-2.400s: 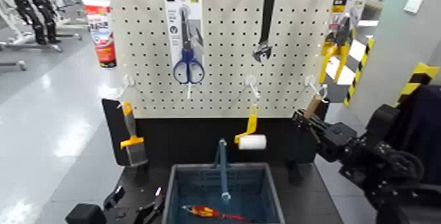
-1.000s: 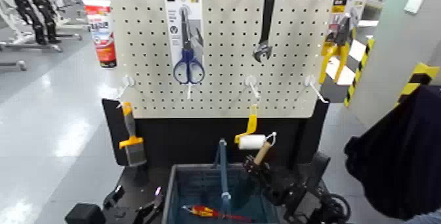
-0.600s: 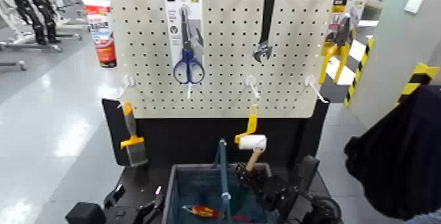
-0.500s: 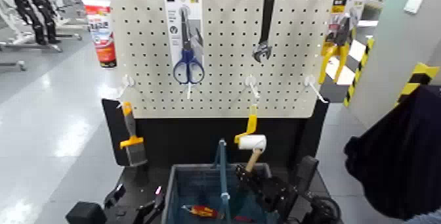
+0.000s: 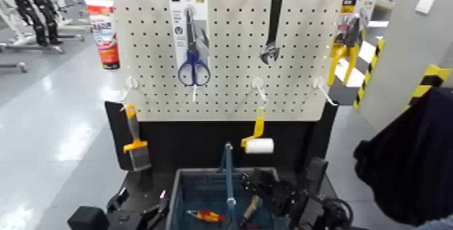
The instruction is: Put the tool with the wooden handle into the crate.
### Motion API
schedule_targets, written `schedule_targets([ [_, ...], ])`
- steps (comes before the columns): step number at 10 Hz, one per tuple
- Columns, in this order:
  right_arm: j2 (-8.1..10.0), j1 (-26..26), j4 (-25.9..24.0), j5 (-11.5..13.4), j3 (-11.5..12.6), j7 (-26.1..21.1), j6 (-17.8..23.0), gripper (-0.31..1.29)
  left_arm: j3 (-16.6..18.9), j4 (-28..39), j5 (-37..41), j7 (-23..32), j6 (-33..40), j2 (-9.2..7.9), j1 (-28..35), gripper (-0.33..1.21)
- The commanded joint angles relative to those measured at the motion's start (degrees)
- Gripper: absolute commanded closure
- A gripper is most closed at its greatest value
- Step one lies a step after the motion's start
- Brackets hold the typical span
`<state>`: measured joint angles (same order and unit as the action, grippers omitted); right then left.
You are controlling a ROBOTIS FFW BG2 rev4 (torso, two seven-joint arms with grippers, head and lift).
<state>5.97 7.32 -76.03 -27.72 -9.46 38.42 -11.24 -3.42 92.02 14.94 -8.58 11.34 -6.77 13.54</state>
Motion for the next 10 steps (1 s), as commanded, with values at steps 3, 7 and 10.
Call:
schedule_targets([
  [3, 0.01, -1.5, -4.6, 2.9, 2.1, -1.2, -0.2, 0.06, 0.2, 0.0, 0.0, 0.1, -0.1, 0.0, 0.2, 0.11],
  [7, -1.22, -8.6, -16.8, 10.2, 5.9, -9.2, 0.0, 0.06, 0.1, -0.2, 0.0, 0.1, -0.1, 0.09, 0.2, 0.11],
  [10, -3.59, -16.7, -21.8, 12.5, 8.2, -17.6, 8.5, 0.09, 0.2, 0.0, 0.1, 0.1, -0.1, 0.09, 0.3, 0.11],
])
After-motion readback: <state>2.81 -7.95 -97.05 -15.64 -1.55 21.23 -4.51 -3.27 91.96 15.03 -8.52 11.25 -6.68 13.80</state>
